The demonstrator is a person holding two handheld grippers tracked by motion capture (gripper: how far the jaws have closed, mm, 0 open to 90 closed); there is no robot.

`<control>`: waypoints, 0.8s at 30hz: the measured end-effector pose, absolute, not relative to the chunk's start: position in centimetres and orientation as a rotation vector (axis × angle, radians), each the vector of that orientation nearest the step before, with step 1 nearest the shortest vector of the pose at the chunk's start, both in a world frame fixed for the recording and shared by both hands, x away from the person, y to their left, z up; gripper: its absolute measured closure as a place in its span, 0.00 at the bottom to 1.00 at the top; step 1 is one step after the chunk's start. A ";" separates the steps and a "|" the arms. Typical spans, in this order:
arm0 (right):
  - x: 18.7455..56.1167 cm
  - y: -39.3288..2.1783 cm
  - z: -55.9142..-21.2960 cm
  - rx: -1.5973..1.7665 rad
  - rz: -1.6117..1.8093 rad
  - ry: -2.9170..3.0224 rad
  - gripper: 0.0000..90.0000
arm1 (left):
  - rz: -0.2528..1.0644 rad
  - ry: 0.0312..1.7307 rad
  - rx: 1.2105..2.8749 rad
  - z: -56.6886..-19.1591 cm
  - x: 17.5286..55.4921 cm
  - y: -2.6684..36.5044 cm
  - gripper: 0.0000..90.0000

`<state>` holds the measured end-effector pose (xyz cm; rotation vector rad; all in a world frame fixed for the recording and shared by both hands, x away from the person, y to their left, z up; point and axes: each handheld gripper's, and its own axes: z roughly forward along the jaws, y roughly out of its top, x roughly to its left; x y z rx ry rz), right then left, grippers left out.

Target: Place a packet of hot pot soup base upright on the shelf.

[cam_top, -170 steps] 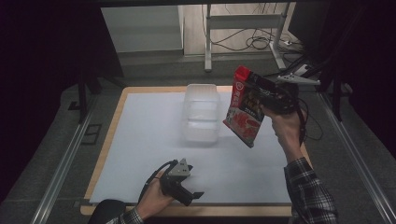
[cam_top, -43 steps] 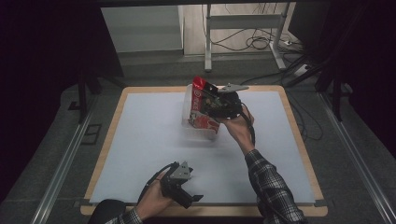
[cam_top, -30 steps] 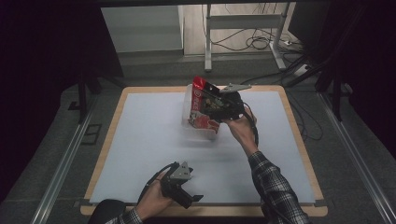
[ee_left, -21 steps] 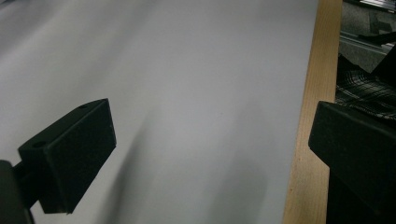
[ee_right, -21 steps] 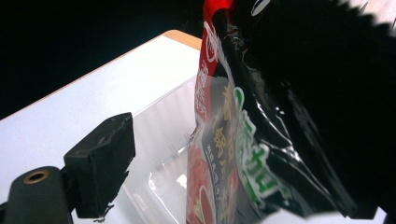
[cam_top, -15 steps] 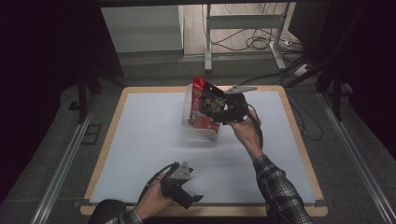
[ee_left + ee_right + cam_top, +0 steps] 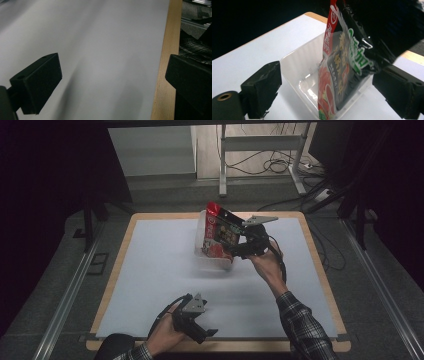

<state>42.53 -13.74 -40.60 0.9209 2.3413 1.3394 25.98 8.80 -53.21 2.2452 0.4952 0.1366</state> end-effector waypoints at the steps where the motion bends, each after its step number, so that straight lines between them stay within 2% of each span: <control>1: 42.4 -13.8 -40.6 0.922 1.333 2.344 0.09 | 0.136 0.495 2.245 -53.2 26.0 8.8 0.01; 24: 40.0 -16.4 -40.7 0.902 1.296 2.321 0.01 | 0.142 0.486 2.242 -53.3 26.0 8.7 0.00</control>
